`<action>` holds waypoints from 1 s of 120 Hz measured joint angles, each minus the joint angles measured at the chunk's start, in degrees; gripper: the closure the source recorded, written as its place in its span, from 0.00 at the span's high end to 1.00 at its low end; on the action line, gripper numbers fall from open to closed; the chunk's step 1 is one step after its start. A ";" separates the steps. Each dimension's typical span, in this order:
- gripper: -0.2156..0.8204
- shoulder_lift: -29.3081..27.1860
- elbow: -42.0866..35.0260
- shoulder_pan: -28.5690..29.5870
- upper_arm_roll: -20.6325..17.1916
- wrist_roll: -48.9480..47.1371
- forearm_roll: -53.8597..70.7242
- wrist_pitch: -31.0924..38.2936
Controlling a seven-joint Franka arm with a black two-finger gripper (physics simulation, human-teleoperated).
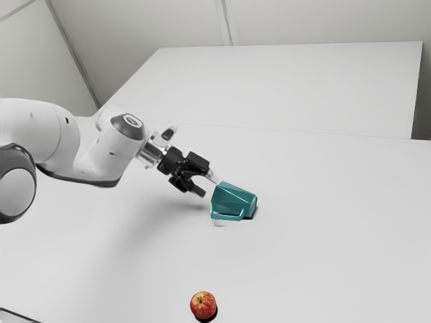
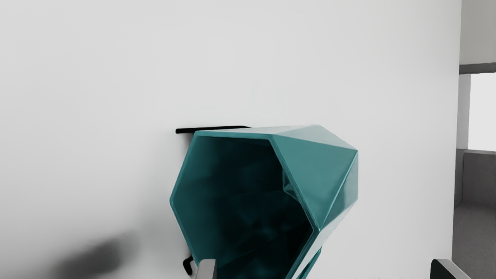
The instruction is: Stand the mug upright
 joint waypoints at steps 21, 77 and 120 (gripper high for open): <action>0.79 0.80 0.05 -0.37 -0.63 3.19 -2.03 -0.57; 0.79 3.01 0.13 -0.43 -0.96 10.27 -9.22 -1.71; 0.79 4.67 -0.02 -0.13 -1.01 13.99 -12.82 -3.59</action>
